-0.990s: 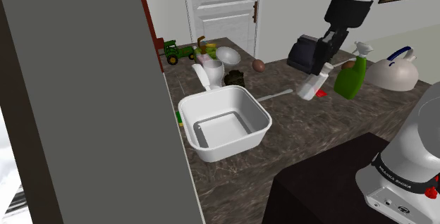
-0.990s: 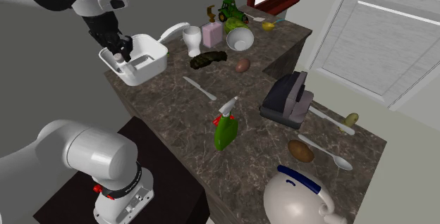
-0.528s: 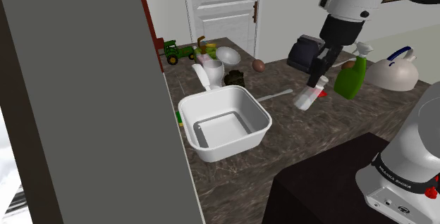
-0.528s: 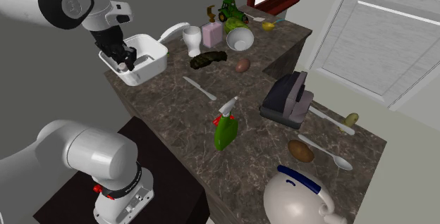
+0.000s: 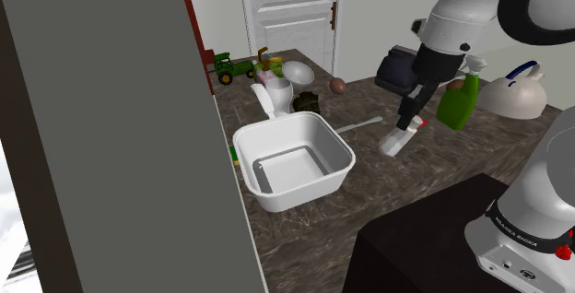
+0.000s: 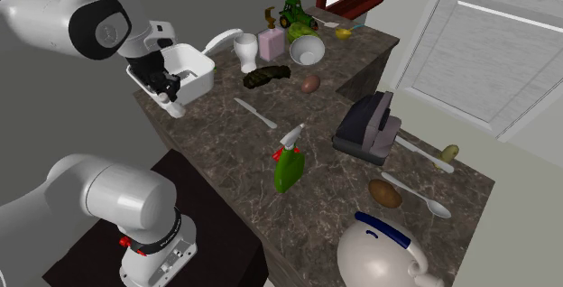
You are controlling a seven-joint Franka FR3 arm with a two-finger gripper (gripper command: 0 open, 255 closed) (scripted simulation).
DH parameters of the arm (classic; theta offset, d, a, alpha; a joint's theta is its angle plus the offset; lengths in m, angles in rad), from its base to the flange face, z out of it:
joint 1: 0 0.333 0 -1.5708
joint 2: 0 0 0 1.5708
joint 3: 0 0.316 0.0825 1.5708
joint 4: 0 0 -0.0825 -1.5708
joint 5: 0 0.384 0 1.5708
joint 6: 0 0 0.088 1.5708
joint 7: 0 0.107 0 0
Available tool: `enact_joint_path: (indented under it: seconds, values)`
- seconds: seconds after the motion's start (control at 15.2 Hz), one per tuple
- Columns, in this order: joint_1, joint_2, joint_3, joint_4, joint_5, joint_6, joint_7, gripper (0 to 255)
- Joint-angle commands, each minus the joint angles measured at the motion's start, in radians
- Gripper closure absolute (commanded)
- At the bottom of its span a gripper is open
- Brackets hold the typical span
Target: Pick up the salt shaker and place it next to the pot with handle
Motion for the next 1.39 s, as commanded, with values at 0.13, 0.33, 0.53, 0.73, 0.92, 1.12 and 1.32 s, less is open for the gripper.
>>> enact_joint_path:
  seconds: [0.13, 0.33, 0.53, 0.73, 0.92, 1.12, 1.32]
  values:
    - [0.005, 0.002, 0.009, -0.054, 0.011, 0.056, -0.005, 255]
    - [0.010, 0.008, 0.017, -0.091, 0.020, 0.099, -0.007, 255]
    - [0.016, 0.017, 0.025, -0.128, 0.030, 0.144, -0.010, 255]
    - [0.021, 0.030, 0.033, -0.162, 0.041, 0.191, -0.012, 255]
    - [0.027, 0.047, 0.042, -0.195, 0.053, 0.241, -0.015, 255]
    - [0.034, 0.070, 0.051, -0.227, 0.065, 0.294, -0.018, 255]
    - [0.036, 0.078, 0.054, -0.236, 0.069, 0.312, -0.019, 255]
